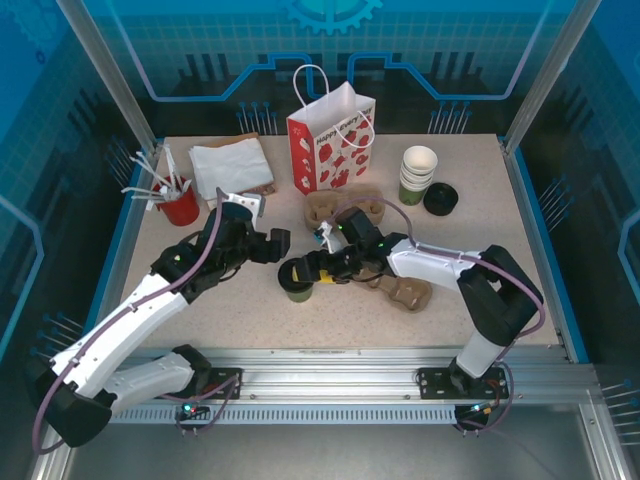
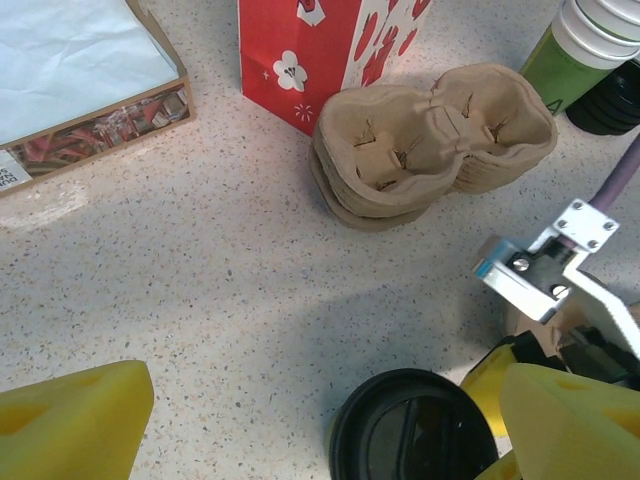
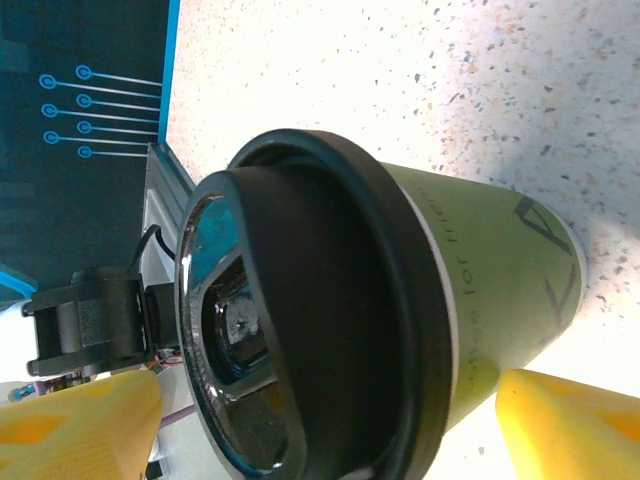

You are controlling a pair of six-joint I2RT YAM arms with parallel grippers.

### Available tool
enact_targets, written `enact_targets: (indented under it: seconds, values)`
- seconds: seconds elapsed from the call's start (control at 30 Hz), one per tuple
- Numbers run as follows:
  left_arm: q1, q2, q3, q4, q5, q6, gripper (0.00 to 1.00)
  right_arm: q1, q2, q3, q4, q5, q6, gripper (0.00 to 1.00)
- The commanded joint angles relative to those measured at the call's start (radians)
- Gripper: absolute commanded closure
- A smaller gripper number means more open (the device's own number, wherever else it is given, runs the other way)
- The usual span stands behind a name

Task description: Pack the takeout coffee

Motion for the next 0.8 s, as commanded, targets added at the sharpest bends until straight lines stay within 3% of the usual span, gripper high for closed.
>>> enact_targets:
  seconds: [0.0,0.2,0.37,0.5,0.6,0.77]
  values:
    - [0.012,-0.019,-0.019,-0.029,-0.026,-0.010,0.09,0.022,0.028,0.045,0.011,0.000,0.010,0.12]
    - [0.015,-0.026,-0.011,-0.029,-0.001,-0.014,0.09,0.010,-0.016,0.070,-0.083,0.020,-0.046,0.11]
    - [0.014,-0.038,0.004,-0.015,0.060,-0.020,0.09,-0.071,-0.144,0.054,-0.262,0.064,-0.154,0.09]
    - [0.013,-0.033,0.023,0.008,0.149,-0.040,0.10,-0.222,-0.271,0.008,-0.458,0.128,-0.285,0.08]
    - [0.008,-0.022,0.030,0.035,0.202,-0.050,0.10,-0.421,-0.348,-0.065,-0.525,0.161,-0.333,0.07]
    - [-0.002,0.016,0.052,0.042,0.211,-0.041,0.09,-0.583,-0.326,-0.104,-0.579,0.250,-0.407,0.05]
